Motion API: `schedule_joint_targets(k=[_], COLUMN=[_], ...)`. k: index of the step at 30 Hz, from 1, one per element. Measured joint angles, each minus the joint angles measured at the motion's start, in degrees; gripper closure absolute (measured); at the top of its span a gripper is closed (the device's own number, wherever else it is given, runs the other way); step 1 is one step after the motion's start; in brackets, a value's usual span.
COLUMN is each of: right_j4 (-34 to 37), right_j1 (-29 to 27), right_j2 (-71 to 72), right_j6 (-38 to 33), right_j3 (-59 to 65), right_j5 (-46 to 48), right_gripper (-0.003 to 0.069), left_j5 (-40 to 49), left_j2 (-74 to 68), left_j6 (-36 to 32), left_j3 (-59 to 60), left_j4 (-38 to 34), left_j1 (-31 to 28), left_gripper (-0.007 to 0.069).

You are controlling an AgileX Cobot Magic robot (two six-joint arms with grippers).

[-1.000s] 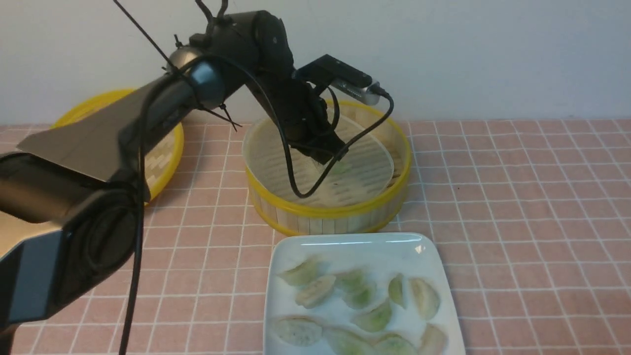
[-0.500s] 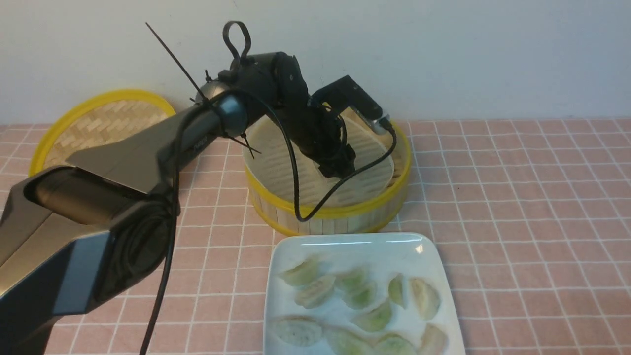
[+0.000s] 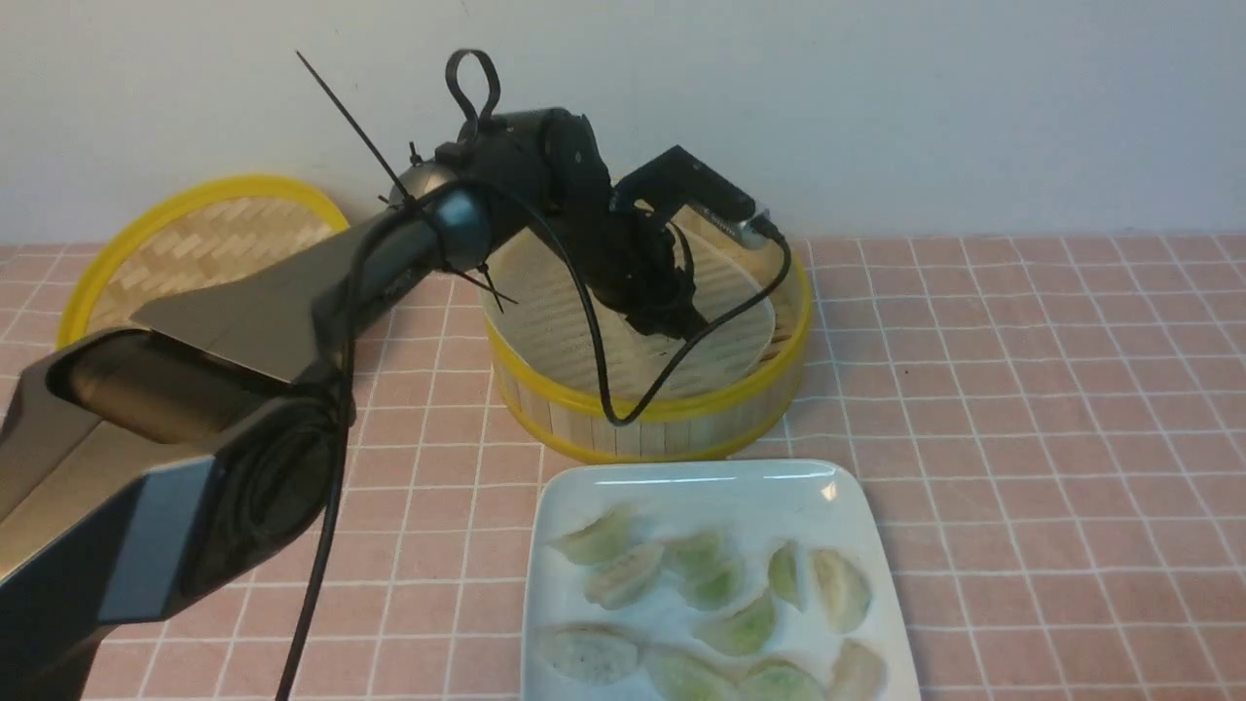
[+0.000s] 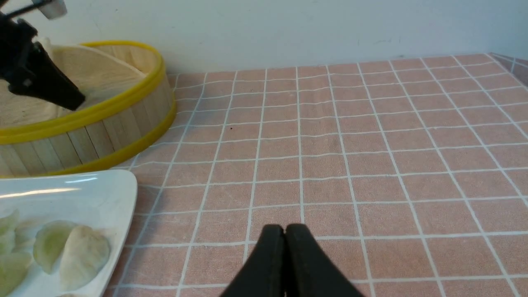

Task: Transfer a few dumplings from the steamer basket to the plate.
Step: Use the left arm to grab a dumpling from the steamer, then use the left arm to put the dumpling into the plate

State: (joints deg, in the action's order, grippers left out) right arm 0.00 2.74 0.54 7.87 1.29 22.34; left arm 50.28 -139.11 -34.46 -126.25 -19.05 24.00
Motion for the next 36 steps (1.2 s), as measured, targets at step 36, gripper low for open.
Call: schedule_joint_targets(k=[36], right_j4=[0.0], right_j1=[0.0], right_j2=[0.0], right_j6=[0.0], right_j3=[0.0], right_j5=[0.1], right_gripper=[0.0672], left_j5=[5.6], left_j2=[16.5], left_j6=[4.6], left_j3=[32.4], left_j4=[-7.2], left_j1=[7.3], left_gripper=[0.0172])
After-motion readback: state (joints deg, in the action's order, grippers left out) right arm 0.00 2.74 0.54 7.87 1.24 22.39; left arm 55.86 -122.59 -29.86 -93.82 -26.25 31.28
